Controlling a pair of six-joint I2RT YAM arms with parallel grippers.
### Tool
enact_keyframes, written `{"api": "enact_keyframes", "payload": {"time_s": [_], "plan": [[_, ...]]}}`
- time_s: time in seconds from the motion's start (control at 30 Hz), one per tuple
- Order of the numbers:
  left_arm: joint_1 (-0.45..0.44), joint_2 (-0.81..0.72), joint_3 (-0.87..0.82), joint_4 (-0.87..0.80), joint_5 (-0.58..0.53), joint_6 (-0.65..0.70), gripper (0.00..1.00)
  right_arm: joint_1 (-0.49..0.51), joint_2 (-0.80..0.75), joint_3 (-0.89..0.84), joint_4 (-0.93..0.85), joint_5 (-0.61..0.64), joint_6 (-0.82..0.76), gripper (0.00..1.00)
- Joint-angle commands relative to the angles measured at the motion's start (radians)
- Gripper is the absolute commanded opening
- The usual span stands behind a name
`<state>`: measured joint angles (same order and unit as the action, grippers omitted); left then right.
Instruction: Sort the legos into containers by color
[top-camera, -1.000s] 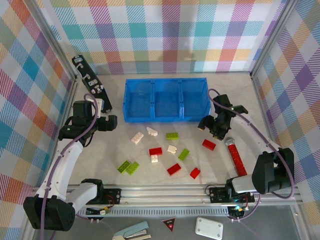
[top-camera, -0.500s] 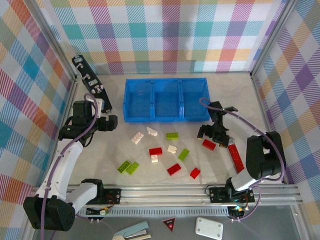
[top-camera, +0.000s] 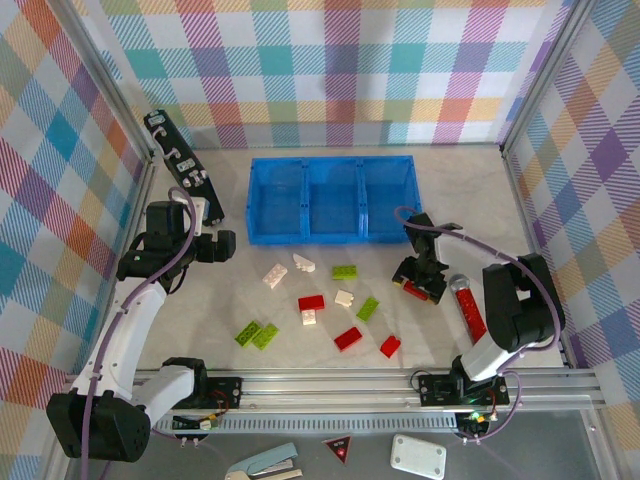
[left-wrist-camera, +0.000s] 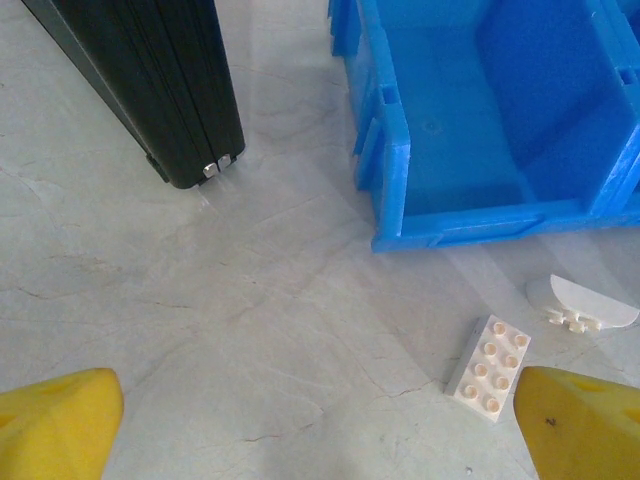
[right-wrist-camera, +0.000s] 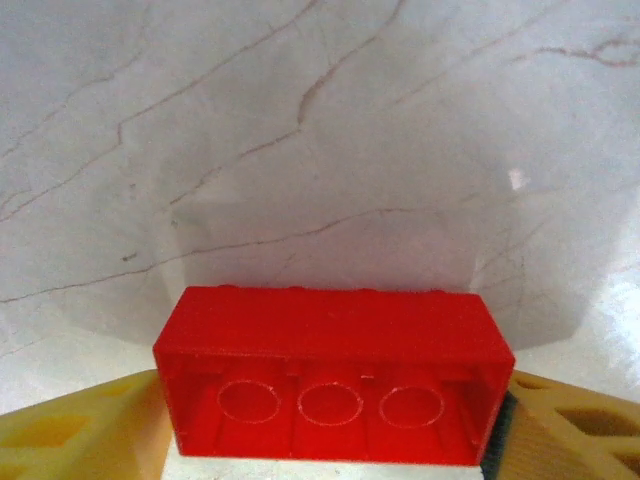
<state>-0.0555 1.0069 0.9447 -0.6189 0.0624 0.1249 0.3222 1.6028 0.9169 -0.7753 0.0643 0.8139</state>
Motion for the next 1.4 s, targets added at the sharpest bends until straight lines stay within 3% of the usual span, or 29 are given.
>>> {"api": "enact_keyframes", "payload": {"time_s": [0.0,0.33,0.6,1.03,1.37], "plan": [[0.01,0.006,-0.001,0.01,0.018,0.008,1.0,0.001,0.012,-0.006,0.004,0.019,0.013,0.7],[0.01,0.009,0.0,0.011,0.026,0.007,1.0,0.005,-0.057,0.042,-0.068,0.064,-0.054,0.64],[0.011,0.009,-0.001,0.012,0.031,0.007,1.0,0.006,-0.054,0.239,-0.126,0.004,-0.339,0.62],[0.011,0.003,-0.002,0.01,0.024,0.009,1.0,0.009,0.257,0.7,-0.239,-0.035,-0.592,0.62],[0.011,0.005,-0.004,0.01,0.025,0.011,1.0,0.008,0.496,0.941,-0.32,0.008,-0.631,0.63]]}}
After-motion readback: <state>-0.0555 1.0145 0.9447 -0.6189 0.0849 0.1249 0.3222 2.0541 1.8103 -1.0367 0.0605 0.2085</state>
